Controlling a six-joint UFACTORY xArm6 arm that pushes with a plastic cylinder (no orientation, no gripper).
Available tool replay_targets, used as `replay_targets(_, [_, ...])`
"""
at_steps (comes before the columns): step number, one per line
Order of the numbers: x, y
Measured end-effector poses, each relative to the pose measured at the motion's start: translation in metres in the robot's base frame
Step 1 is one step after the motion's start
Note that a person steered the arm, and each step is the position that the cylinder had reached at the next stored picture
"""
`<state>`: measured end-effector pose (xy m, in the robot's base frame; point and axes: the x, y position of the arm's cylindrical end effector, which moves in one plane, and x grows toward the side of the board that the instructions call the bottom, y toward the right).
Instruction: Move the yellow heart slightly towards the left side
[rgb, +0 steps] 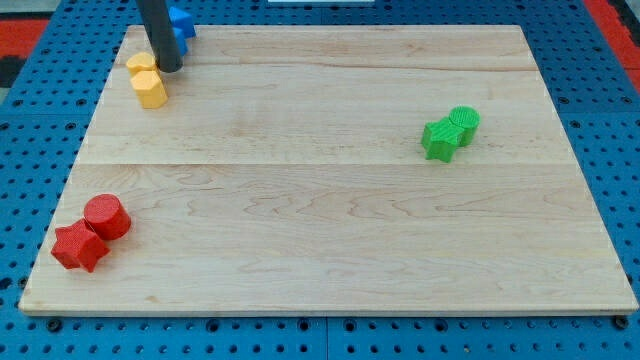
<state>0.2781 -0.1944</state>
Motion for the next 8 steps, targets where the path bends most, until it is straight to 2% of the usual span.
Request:
replay_targets(1, [0.0, 0.039])
replay_targets(2, [0.032, 0.118])
replay_targets(3, [0.041, 0.125])
replay_targets(5, [-0.038, 0.133])
replay_targets(7, [-0.067, 0.127])
replay_targets(8, [-0.063, 0.108])
